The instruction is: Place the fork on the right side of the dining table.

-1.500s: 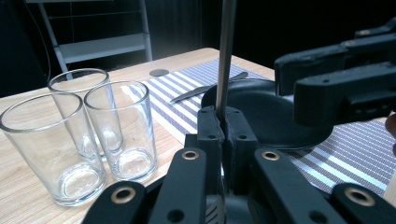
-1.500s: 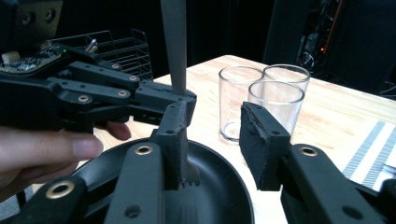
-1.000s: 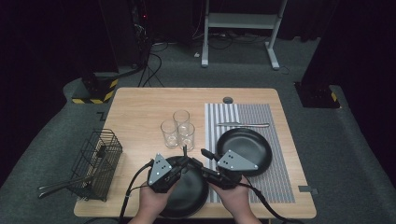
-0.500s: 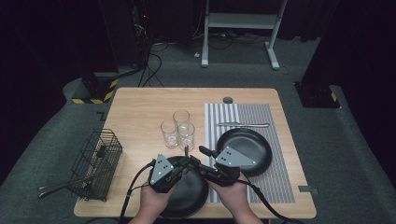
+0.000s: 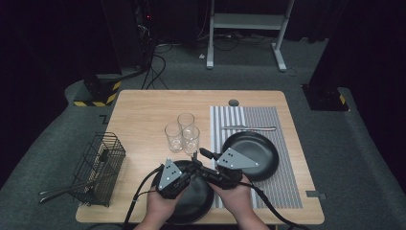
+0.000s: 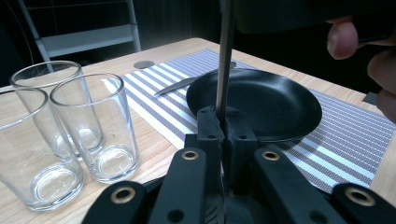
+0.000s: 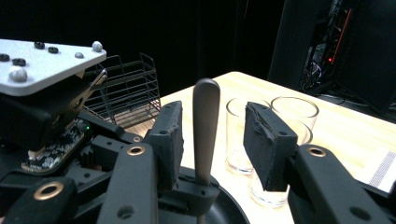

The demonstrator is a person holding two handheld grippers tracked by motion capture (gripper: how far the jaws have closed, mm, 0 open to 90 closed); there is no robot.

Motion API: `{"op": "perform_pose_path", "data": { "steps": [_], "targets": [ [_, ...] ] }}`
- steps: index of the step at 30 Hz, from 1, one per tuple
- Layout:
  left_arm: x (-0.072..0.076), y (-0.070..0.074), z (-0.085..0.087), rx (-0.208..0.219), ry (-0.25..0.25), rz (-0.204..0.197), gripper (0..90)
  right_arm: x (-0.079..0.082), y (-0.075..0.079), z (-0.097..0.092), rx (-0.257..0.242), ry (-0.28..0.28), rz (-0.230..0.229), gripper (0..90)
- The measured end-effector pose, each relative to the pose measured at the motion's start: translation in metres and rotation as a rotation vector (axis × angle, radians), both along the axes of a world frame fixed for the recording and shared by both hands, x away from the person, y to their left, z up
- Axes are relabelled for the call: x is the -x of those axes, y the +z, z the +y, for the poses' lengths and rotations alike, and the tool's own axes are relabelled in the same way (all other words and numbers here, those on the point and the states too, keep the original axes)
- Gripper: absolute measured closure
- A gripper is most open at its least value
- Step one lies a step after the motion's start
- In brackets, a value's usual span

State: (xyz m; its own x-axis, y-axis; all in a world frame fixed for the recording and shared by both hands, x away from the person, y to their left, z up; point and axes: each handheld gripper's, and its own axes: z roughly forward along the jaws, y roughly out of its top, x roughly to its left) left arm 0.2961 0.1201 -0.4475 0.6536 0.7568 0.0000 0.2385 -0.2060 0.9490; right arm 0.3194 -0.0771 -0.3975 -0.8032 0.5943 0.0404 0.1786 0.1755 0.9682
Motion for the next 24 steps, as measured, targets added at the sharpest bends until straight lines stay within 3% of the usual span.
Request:
{"op": "perform_pose_path", "data": {
  "steps": [11, 13, 24],
  "targets": [
    [0.0009, 0.0, -0.0034, 0.001, -0.007, 0.001, 86.5, -0.0007, 0.0011, 0.0031, 0.001, 0.003, -0.008, 70.9],
    [0.0015, -0.0003, -0.0045, -0.001, -0.009, -0.001, 86.5, 0.0001, 0.0008, 0.0033, 0.004, 0.005, -0.007, 76.5],
    [0.0037, -0.0013, -0.0037, 0.018, -0.017, -0.005, 82.4, 0.0014, 0.001, 0.0028, 0.004, 0.003, -0.011, 77.5]
  ]
}}
